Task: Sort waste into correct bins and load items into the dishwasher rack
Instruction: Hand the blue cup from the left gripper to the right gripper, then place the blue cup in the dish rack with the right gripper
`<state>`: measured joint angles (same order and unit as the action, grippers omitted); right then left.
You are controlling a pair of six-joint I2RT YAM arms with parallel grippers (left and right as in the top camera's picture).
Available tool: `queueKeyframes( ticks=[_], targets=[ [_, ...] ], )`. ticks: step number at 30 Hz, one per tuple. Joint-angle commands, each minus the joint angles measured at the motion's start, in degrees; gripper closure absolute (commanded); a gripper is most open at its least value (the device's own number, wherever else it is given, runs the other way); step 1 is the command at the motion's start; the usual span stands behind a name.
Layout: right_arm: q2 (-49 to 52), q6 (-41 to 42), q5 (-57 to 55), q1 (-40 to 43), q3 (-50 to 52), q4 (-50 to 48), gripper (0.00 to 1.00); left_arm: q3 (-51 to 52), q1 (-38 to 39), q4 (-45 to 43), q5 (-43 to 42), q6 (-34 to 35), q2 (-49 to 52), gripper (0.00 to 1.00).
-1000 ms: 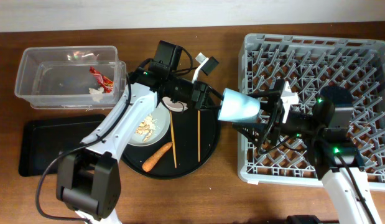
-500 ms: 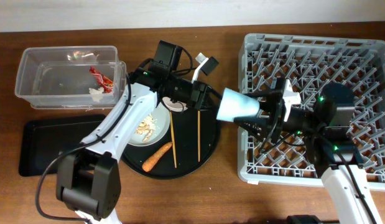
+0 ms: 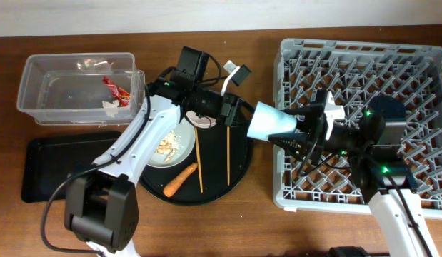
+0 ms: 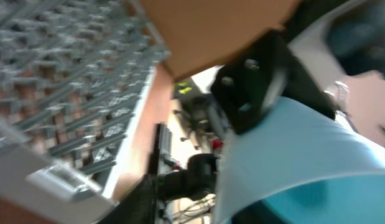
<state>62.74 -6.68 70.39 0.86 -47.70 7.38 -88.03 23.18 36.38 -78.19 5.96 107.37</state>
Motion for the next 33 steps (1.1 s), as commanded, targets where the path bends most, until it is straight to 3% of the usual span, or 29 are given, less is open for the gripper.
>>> queueKeyframes(
  ticks=[1, 3, 7, 9, 13, 18, 21, 30, 31, 32, 33],
  targets=[
    [0.04, -0.35, -7.41, -0.48, -0.74, 3.41, 0.61, -0.57, -2.38, 2.89, 14.45, -0.26, 0.44, 0.50],
    [-0.02, 0.07, -11.30, -0.37, -0.74, 5.22, 0.62, -0.57, -4.98, 5.75, 20.87, -0.26, 0.39, 0.43],
    [-0.02, 6.86, -17.55, 2.75, -1.20, 10.29, 0.73, -0.57, -13.27, 16.48, 40.09, -0.24, 0.00, 0.38],
    [-0.02, 7.85, -18.58, 6.40, -2.62, 15.91, 0.73, -0.57, -17.73, 23.10, 48.13, -0.24, -0.37, 0.38],
    [-0.02, 5.46, -33.24, 12.90, -8.35, 31.26, 0.73, -0.57, -23.87, 29.29, 58.27, -0.24, -1.31, 0.37],
    [0.02, 5.44, -54.05, 21.33, -17.07, 46.90, 0.75, -0.57, -25.97, 29.70, 61.53, -0.24, -3.28, 0.37],
    [0.59, 6.67, -65.40, 28.09, -18.21, 49.48, 0.74, -0.57, -25.97, 29.77, 61.51, -0.24, -3.37, 0.37],
    [14.03, 13.05, -70.01, 42.01, -18.21, 49.92, 0.74, -0.57, -25.97, 30.34, 61.48, -0.24, -3.37, 0.37],
    [14.99, 13.16, -69.77, 42.01, -18.21, 50.05, 0.67, -0.57, -25.97, 30.34, 61.48, -0.24, -3.37, 0.37],
    [16.33, 13.16, -68.54, 41.97, -18.21, 50.07, 0.47, -0.57, -25.97, 30.36, 61.48, -0.24, -3.37, 0.37],
    [17.07, 13.16, -66.58, 41.97, -18.21, 50.05, 0.33, -0.57, -25.97, 30.36, 61.48, -0.24, -3.39, 0.37]
  ],
)
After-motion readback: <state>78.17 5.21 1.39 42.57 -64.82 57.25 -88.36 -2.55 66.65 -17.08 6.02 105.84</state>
